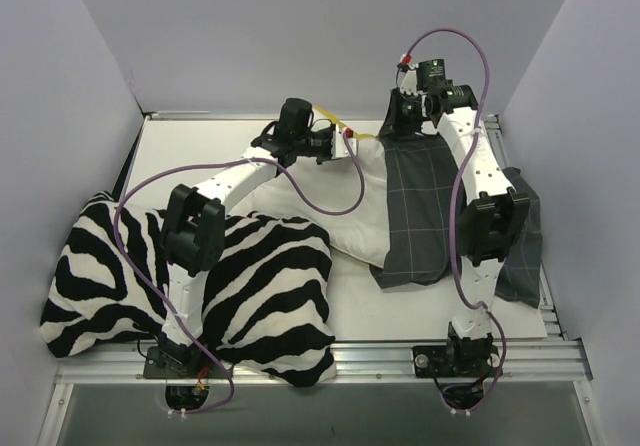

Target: Put the pillow into the pillowcase

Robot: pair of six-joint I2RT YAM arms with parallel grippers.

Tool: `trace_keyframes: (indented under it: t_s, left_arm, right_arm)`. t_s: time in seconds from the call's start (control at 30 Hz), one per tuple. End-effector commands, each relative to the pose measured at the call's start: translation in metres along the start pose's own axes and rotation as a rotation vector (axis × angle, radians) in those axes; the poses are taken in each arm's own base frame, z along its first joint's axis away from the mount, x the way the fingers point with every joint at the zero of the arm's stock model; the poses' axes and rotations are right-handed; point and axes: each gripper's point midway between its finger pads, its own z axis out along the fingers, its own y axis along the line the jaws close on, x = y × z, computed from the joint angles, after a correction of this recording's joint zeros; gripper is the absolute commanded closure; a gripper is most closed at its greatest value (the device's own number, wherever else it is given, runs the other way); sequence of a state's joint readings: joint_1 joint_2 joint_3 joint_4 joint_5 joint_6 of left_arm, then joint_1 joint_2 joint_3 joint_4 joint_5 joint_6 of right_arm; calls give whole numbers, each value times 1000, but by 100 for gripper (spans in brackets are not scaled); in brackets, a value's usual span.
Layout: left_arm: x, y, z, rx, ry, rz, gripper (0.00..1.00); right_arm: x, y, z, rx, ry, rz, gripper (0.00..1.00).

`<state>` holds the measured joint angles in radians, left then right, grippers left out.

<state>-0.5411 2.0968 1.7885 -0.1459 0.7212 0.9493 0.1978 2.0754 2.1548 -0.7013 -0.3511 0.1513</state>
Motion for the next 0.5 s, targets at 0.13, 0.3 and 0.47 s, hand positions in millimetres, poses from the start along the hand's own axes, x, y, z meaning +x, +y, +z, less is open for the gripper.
trace_keyframes:
  t_s: [0.13, 0.3, 0.47]
  left_arm:
    - [-46, 21, 4, -23, -96, 34, 100]
    - [-45, 28, -1, -60, -92, -7, 100]
    - [-38, 24, -6, -65, -71, -18, 100]
  right_arm:
    - [-62, 132, -76, -645, -168, 281, 100]
    - [-59, 87, -35, -492, -146, 378, 100]
    - [-47, 46, -17, -233, -175, 294, 100]
